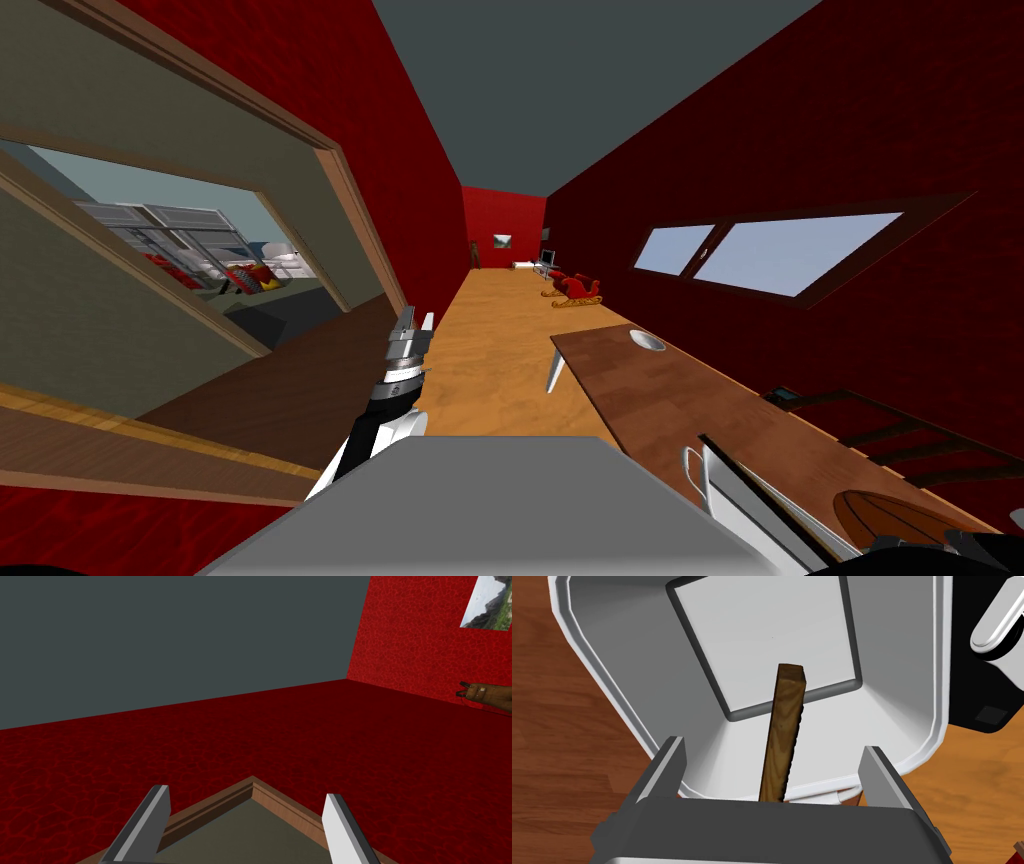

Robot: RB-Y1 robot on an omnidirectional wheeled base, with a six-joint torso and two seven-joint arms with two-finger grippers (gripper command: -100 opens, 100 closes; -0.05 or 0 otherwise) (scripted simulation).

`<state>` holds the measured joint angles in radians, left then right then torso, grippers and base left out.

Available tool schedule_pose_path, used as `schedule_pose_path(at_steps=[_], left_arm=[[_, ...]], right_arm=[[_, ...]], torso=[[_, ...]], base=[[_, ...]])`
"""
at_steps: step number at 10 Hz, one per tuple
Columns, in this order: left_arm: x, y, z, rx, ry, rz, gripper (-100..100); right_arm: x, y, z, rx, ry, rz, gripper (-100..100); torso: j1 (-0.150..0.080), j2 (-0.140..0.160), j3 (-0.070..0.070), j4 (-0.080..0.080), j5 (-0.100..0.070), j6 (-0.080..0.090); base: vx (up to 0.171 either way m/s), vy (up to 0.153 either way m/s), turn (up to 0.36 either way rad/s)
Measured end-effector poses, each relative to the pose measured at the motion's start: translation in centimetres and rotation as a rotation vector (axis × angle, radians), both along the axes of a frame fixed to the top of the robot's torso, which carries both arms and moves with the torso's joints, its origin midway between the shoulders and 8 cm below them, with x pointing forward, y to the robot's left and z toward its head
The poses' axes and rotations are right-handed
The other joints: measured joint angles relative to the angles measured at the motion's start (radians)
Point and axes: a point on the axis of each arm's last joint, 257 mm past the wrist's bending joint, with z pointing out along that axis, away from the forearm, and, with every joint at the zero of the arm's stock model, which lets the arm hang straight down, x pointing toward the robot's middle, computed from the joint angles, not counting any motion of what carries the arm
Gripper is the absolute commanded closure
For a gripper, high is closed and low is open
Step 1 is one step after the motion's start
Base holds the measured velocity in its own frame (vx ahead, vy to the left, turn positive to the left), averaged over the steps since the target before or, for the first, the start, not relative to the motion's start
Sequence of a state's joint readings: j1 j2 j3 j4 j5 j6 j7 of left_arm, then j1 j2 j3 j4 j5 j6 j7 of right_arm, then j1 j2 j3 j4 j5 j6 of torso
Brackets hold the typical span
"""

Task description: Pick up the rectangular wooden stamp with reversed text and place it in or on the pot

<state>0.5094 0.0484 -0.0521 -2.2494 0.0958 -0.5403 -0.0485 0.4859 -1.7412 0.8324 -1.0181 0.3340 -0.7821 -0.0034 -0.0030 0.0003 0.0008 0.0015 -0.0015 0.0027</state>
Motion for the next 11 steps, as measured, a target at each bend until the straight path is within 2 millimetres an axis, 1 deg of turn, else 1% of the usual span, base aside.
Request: schedule_pose_path(at_steps=[4, 5, 6, 11], left_arm=[[0.0, 0.0, 0.0, 0.000, 0.000, 0.000, 0], [0.0, 0.0, 0.0, 0.000, 0.000, 0.000, 0], [0.0, 0.0, 0.0, 0.000, 0.000, 0.000, 0], [0.0, 0.0, 0.0, 0.000, 0.000, 0.000, 0]], right_arm=[[2.0, -0.3, 3.0, -0.002, 0.001, 0.018, -100], [2.6, -0.5, 4.2, -0.005, 0.001, 0.024, -100], [2.6, -0.5, 4.4, -0.003, 0.001, 0.025, 0], [2.6, -0.5, 4.4, -0.003, 0.001, 0.025, 0]], torso=[[0.000, 0.000, 0.000, 0.000, 0.000, 0.000], [0.001, 0.000, 0.000, 0.000, 0.000, 0.000], [0.000, 0.000, 0.000, 0.000, 0.000, 0.000], [-0.001, -0.001, 0.000, 0.000, -0.001, 0.000]], base=[[-0.017, 0.016, -0.047], [-0.008, 0.008, -0.011], [0.000, 0.000, 0.000], [0.000, 0.000, 0.000]])
